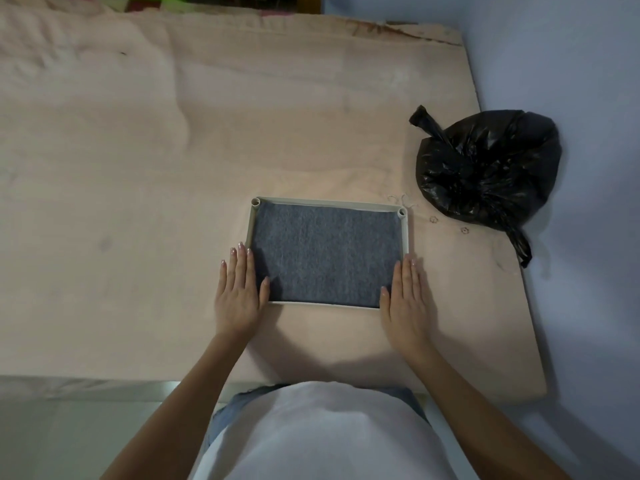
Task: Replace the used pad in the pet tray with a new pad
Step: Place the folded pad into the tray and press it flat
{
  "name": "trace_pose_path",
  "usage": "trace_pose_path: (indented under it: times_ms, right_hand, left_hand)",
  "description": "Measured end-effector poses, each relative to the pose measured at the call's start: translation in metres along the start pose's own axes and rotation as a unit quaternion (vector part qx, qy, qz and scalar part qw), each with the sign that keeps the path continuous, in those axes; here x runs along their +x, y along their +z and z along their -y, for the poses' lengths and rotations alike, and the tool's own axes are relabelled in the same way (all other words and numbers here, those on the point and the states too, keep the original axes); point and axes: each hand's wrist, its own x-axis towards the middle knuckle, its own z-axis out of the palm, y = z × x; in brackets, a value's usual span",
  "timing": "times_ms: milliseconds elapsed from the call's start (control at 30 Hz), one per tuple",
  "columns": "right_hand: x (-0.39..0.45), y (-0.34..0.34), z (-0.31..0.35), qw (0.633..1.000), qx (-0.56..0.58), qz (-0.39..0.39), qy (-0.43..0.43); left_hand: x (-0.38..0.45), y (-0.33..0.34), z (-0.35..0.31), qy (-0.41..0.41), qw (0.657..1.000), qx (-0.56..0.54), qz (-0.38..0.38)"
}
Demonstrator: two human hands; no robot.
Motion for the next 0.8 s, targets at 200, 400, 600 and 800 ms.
trace_pose_path:
  times_ms: [200,400,600,800]
  right_hand:
    - [0.014,0.001,0.005,1.0,-0.016,0.008,0.012]
    - [0.032,0.001,0.004,0.998,-0.059,0.027,0.021]
    - [0.037,0.001,0.005,0.997,-0.064,0.043,0.031]
    - [0.038,0.0,0.003,0.996,-0.068,0.051,0.033]
  left_hand:
    - [0.022,0.003,0.007,0.017,1.0,0.003,-0.006]
    - [0.039,0.006,0.006,0.015,1.0,0.003,-0.003]
    - [0.048,0.008,0.009,0.024,1.0,0.014,0.002]
    - [0.048,0.009,0.008,0.011,1.0,0.012,0.01]
